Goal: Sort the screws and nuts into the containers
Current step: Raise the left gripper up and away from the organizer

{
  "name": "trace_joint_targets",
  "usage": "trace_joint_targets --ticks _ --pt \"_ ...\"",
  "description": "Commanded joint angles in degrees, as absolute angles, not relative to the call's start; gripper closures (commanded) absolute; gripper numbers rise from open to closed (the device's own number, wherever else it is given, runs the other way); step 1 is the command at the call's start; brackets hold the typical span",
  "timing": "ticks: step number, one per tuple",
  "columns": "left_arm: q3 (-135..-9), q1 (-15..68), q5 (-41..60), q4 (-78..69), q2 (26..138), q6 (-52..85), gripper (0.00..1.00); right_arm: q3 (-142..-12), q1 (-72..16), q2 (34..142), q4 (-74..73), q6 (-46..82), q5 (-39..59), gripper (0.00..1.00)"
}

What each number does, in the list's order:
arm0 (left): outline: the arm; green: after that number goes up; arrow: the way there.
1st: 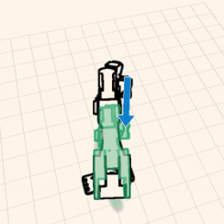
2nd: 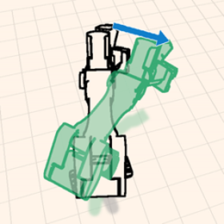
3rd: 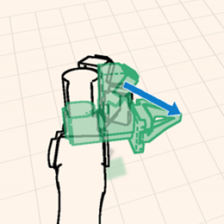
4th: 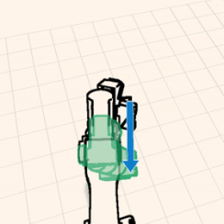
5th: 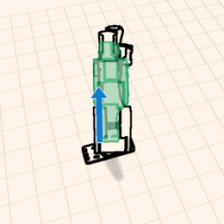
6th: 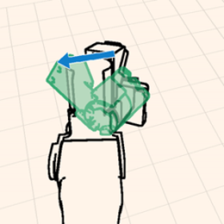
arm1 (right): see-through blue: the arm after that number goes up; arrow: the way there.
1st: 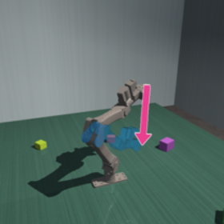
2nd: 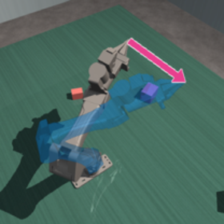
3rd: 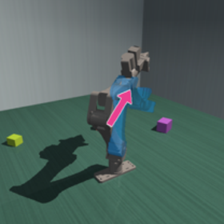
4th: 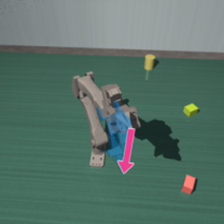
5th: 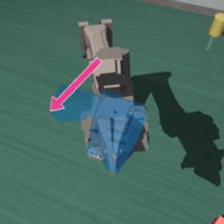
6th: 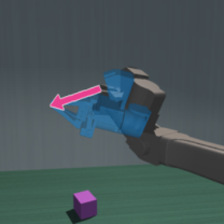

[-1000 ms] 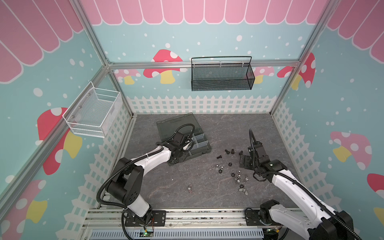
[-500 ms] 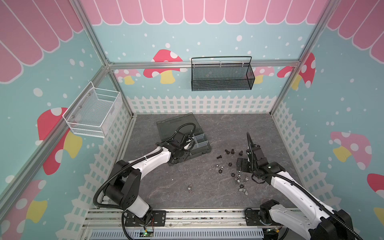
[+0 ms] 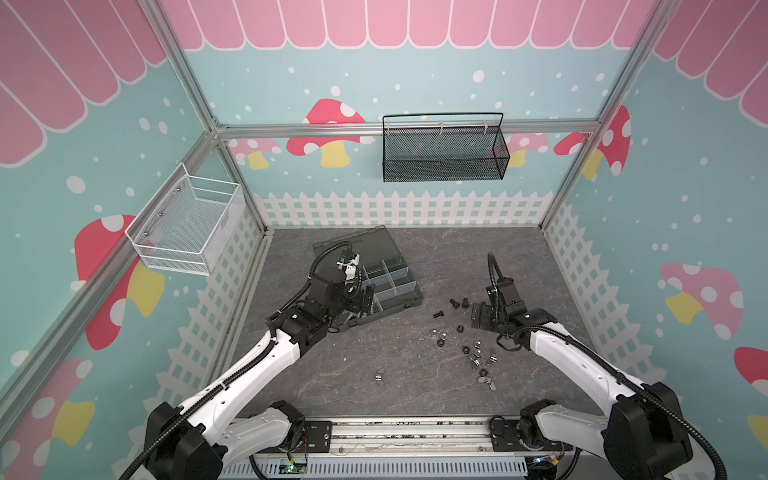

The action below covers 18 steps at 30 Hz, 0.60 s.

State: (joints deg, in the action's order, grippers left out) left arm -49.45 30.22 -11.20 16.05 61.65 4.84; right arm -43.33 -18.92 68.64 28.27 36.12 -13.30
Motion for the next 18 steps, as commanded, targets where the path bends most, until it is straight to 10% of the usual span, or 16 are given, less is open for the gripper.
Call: trace_joint_targets --ticks 1,18 --pt "-46.51 29.76 -14.39 12.63 57.33 10.80 0.01 -45.18 -16.90 69.71 28.06 34.88 -13.74 0.02" --pt "-37.18 29.07 -15.25 16.19 43.63 25.16 0.01 -47.73 -9.78 80.84 24.44 29.36 -9.90 0.15"
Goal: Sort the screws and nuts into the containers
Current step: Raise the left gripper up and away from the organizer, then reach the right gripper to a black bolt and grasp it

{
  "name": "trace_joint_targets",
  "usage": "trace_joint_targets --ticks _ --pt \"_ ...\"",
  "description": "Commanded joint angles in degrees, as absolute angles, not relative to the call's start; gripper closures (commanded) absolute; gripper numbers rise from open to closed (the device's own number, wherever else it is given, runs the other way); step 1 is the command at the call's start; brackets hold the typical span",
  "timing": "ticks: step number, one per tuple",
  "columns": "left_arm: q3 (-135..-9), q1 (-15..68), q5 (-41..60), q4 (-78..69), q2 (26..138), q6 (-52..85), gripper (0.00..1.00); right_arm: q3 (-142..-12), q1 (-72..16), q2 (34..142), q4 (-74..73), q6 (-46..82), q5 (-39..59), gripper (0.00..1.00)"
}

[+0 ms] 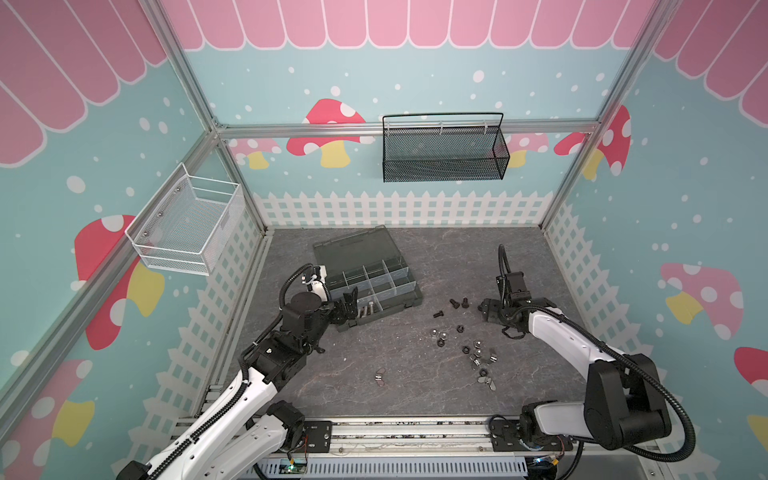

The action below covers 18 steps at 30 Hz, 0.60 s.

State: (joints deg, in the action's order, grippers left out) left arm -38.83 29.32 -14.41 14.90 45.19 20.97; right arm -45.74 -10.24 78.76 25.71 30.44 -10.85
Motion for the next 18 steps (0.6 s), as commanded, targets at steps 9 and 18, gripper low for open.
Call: trace_joint_targets --ticks 9,18 --pt "-34.90 28.76 -17.94 15.74 40.77 26.15 0.01 -52.58 -9.57 89.22 24.07 28.37 -7.26 0.31" --pt "-34.00 28.31 -20.39 15.73 40.65 24.78 0.01 -55.00 -9.52 94.74 23.34 27.67 -5.32 0.39"
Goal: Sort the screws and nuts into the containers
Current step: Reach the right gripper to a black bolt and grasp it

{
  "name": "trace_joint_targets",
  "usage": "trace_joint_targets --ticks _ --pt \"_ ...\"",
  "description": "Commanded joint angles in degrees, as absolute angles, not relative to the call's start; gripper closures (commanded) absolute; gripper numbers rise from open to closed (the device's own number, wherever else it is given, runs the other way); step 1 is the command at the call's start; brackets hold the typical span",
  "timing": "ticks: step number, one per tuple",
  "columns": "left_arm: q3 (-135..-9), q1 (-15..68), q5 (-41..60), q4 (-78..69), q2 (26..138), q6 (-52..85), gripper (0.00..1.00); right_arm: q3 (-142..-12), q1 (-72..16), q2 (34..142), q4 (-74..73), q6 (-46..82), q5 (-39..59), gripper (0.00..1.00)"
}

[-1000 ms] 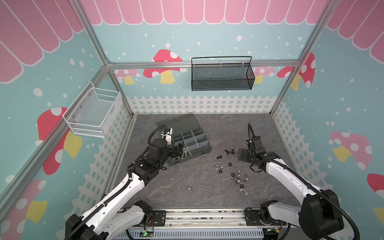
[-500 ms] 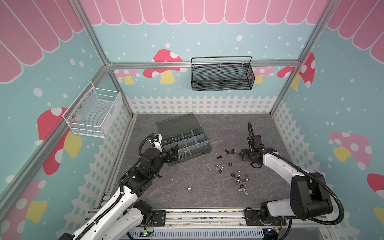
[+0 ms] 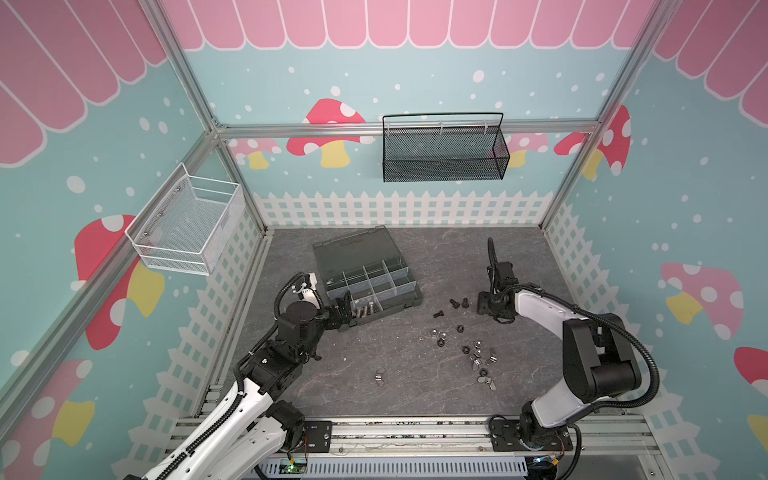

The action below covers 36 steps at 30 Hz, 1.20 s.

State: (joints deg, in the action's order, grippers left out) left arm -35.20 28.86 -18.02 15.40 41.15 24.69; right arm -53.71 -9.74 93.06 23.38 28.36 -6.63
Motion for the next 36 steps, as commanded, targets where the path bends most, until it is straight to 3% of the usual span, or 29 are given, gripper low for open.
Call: trace_joint_targets --ticks 1,17,30,36 --pt "-33.89 28.22 -20.52 15.78 40.69 24.86 0.01 -55.11 -9.57 95.23 23.21 27.65 -4.81 0.41" --pt "-31.86 27.07 -21.37 11.99 40.87 23.91 0.01 -55.66 -9.62 101.50 21.21 28.47 -2.34 0.59" --pt "-32.54 26.81 -20.03 10.81 43.57 23.64 0.01 -55.11 -10.12 101.29 21.35 28.89 -2.02 0.93" --pt "-32.56 26.81 -20.44 10.72 43.86 24.17 0.01 -55.84 -11.74 98.03 23.54 29.16 -3.38 1.00"
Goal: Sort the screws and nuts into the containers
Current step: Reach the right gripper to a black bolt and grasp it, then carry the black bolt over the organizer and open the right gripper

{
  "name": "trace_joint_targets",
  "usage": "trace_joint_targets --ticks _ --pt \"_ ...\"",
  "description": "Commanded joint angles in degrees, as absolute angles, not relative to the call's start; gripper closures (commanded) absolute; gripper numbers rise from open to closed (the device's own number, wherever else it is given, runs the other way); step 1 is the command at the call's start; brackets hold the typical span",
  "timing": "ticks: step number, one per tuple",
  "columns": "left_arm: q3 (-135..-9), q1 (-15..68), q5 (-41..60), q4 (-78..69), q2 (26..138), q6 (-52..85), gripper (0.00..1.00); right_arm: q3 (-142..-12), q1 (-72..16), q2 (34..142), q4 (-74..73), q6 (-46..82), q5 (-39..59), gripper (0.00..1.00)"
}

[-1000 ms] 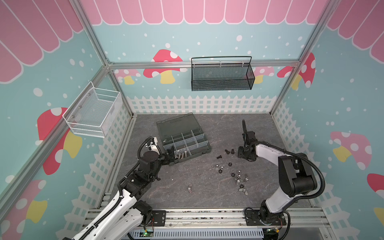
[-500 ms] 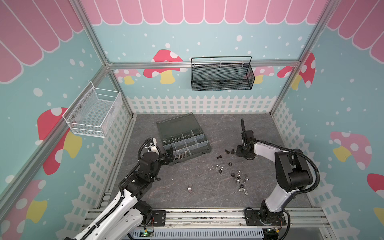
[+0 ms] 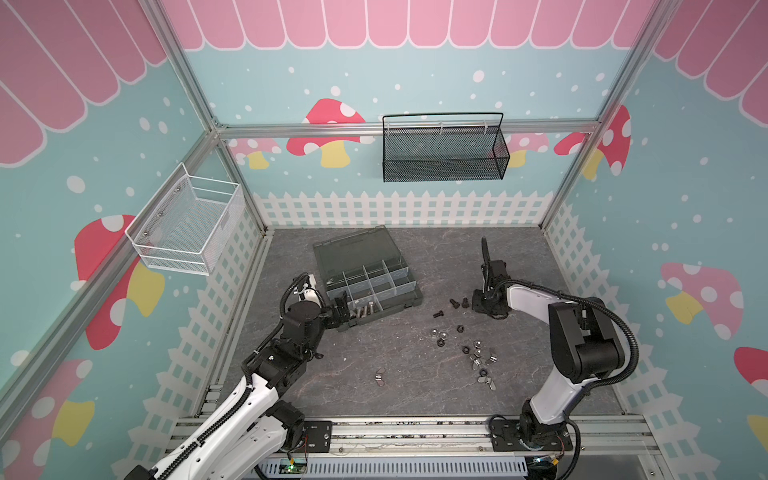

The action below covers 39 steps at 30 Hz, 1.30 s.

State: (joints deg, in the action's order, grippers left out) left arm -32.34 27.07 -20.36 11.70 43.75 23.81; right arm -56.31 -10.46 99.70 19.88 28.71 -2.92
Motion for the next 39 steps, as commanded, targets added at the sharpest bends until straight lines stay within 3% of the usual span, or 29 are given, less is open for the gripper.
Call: trace_joint_targets --ticks 1,16,26,39 --pt "-32.57 26.74 -20.54 10.75 43.93 24.26 0.01 -56.18 -12.22 97.45 24.04 29.14 -3.83 1.00" --pt "-32.19 26.63 -21.01 11.78 42.05 26.36 0.01 -66.86 -25.43 92.42 27.49 30.93 -3.01 1.00" --pt "-32.51 26.63 -20.40 12.65 41.66 28.46 0.01 -78.22 -34.23 101.77 26.60 28.86 -1.11 1.00" --pt "-33.08 26.54 -20.96 12.97 42.53 28.21 0.00 -86.90 -37.62 114.12 28.66 27.51 -0.62 1.00"
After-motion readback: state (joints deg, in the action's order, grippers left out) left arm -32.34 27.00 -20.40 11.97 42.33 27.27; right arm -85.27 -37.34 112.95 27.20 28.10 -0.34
